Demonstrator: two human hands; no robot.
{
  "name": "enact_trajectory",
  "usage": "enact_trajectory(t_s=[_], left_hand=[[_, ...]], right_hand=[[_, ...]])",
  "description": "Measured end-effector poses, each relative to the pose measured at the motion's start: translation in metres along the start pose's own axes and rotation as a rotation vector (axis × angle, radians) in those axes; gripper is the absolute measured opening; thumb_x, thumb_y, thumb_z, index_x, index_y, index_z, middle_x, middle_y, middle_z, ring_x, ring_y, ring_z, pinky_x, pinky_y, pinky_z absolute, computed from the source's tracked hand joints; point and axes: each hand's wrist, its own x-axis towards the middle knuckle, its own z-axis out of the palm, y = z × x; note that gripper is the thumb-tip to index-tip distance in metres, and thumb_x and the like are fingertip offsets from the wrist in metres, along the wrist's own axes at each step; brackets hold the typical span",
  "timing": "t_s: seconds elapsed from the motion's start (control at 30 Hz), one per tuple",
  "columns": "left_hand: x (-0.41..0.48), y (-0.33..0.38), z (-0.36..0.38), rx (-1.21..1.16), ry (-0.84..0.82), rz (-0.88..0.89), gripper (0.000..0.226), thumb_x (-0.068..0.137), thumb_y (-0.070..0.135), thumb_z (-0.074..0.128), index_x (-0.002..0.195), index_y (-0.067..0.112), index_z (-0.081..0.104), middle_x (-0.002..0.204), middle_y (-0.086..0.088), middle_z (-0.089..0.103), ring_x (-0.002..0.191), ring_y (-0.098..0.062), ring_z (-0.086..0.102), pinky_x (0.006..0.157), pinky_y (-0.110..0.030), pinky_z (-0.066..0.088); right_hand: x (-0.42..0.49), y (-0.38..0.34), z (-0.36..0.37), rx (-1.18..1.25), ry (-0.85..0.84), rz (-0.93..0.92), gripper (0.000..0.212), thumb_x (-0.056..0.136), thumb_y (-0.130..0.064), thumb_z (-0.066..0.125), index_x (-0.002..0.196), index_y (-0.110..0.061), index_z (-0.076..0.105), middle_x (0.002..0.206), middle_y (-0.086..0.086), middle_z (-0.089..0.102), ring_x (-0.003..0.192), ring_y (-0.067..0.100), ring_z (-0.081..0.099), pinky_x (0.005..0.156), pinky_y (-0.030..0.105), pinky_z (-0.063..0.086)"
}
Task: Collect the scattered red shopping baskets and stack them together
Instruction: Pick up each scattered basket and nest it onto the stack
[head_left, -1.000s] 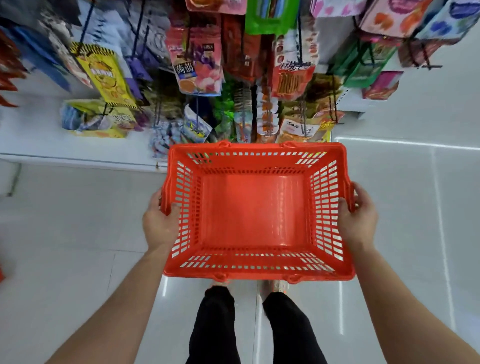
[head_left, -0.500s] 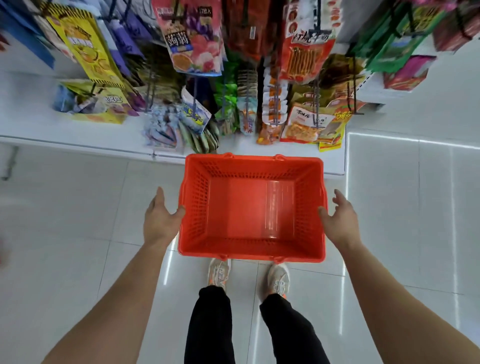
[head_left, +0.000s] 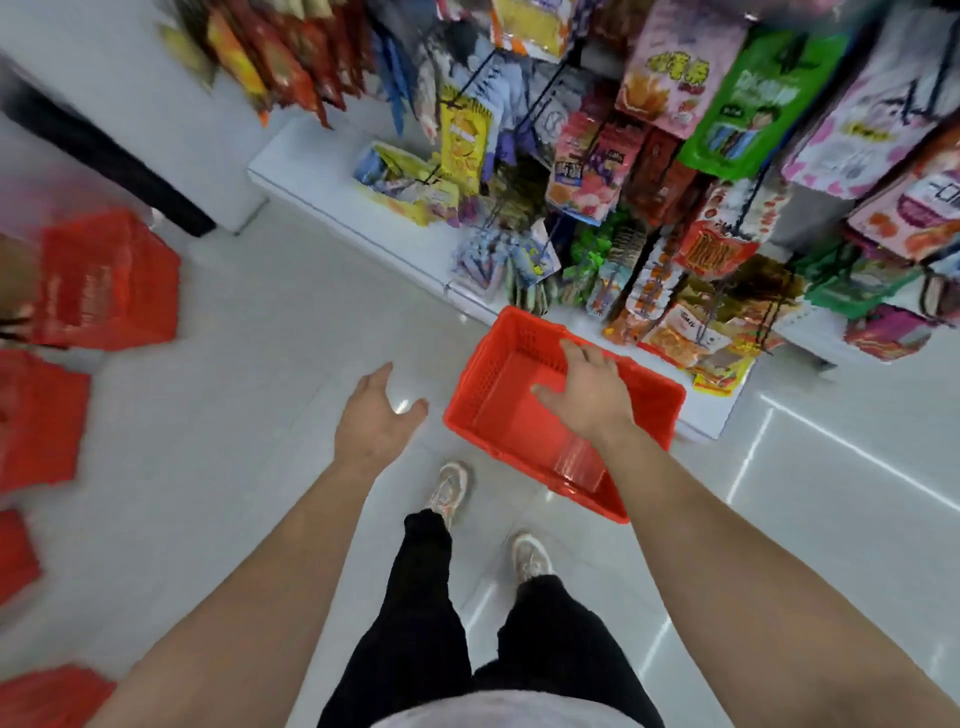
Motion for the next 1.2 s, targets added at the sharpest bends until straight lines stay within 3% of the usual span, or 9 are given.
enact_trajectory(t_s=[0.23, 0.63, 0.9, 1.07, 1.2], left_hand=[[-0.146, -0.090, -0.075, -0.137, 0.242, -0.322, 0.086, 0.082, 0.058, 0.066, 0.153, 0.022, 0.034, 0.152, -0.001, 0.042, 0.137, -0.023, 0.044, 0.107, -0.039, 0.039], [-0.327, -0.278, -0.174, -0.396, 0.653, -0.810, 0.093, 0.075, 0.062, 0.064, 0.152, 0.018, 0.036, 0.151, -0.009, 0.045, 0.135, -0.031, 0.046, 0.108, -0.044, 0.040], [-0.417, -0.426, -0.231, -0.486, 0.823, -0.995, 0.089, 0.079, 0.051, 0.073, 0.151, 0.009, 0.038, 0.148, -0.015, 0.046, 0.136, -0.031, 0.044, 0.112, -0.040, 0.036], [-0.459, -0.519, -0.275, -0.532, 0.854, -1.058, 0.085, 0.078, 0.052, 0.072, 0.147, 0.010, 0.043, 0.143, -0.015, 0.050, 0.129, -0.032, 0.050, 0.108, -0.045, 0.041], [-0.471, -0.580, -0.310, -0.573, 0.900, -1.100, 0.093, 0.080, 0.055, 0.070, 0.153, 0.010, 0.034, 0.150, -0.014, 0.044, 0.136, -0.031, 0.044, 0.111, -0.046, 0.039]], right_hand=[[-0.066, -0.138, 0.010, -0.207, -0.161, -0.370, 0.082, 0.079, -0.058, 0.064, 0.144, -0.015, 0.038, 0.140, 0.013, 0.045, 0.126, 0.037, 0.041, 0.101, 0.043, 0.039], [-0.191, -0.408, 0.130, -0.461, -0.344, -0.958, 0.088, 0.079, -0.062, 0.065, 0.149, -0.020, 0.032, 0.143, 0.013, 0.042, 0.131, 0.035, 0.038, 0.104, 0.041, 0.036], [-0.302, -0.564, 0.240, -0.579, -0.414, -1.164, 0.087, 0.079, -0.059, 0.065, 0.149, -0.021, 0.030, 0.144, 0.010, 0.040, 0.132, 0.033, 0.037, 0.104, 0.043, 0.039], [-0.357, -0.657, 0.305, -0.625, -0.420, -1.230, 0.087, 0.081, -0.059, 0.064, 0.150, -0.022, 0.029, 0.147, 0.011, 0.039, 0.133, 0.034, 0.037, 0.106, 0.044, 0.037], [-0.384, -0.719, 0.349, -0.653, -0.432, -1.270, 0.087, 0.082, -0.059, 0.063, 0.151, -0.020, 0.028, 0.147, 0.011, 0.039, 0.132, 0.035, 0.038, 0.105, 0.045, 0.037]])
